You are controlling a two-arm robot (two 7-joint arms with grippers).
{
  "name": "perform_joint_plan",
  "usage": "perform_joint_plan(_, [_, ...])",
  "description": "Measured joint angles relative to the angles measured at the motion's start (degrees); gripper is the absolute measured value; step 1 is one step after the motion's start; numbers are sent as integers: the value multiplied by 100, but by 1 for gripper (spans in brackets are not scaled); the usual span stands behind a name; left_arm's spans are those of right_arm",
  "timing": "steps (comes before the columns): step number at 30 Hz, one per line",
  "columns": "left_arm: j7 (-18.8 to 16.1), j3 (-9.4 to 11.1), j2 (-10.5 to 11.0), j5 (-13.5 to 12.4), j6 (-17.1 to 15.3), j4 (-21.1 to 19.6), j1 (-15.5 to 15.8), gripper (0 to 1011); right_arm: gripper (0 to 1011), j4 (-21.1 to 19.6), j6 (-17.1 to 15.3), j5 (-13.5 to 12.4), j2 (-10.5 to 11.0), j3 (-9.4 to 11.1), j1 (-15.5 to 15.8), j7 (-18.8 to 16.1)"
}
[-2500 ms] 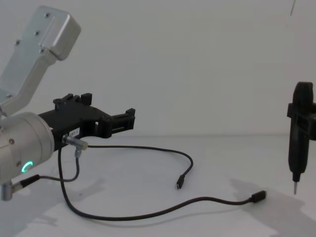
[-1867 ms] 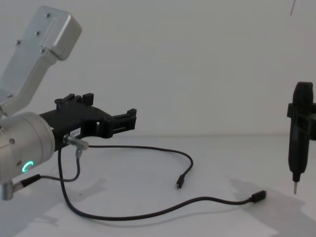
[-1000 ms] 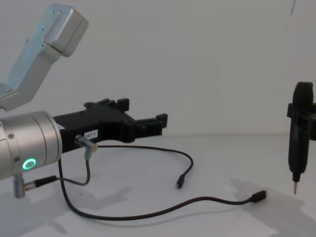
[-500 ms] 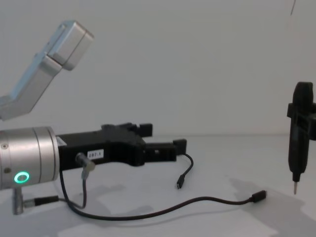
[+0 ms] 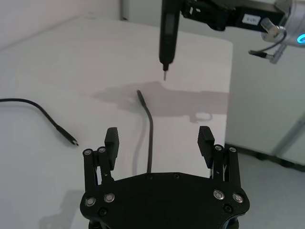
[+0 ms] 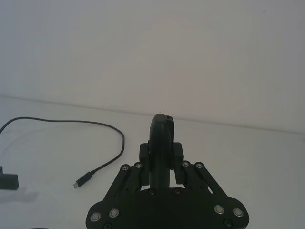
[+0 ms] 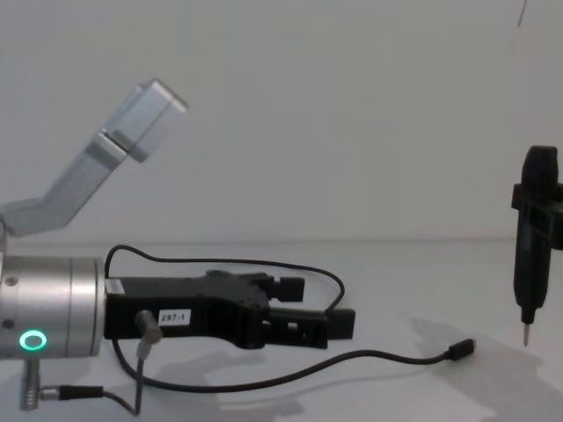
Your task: Pick up the data cable with the one hand.
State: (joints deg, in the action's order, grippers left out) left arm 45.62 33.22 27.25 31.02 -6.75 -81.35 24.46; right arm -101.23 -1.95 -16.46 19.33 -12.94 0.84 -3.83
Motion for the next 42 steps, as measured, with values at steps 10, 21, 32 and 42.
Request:
perform_joint_plan(10, [414, 342, -28, -143, -124, 421, 425, 1001, 279, 0, 0, 0, 0, 0, 0, 0])
perform_joint_plan(21, [671, 688, -147, -403, -129, 850, 866, 1001, 279, 0, 0, 0, 0, 0, 0, 0])
perform_joint_plan(32, [736, 937, -351, -581, -41, 1244, 1156, 952, 279, 0, 0, 0, 0, -1, 0, 0])
perform_joint_plan(42, [725, 1079, -492, -644, 6, 1472, 1301, 686, 279, 0, 0, 0, 0, 0, 0, 0])
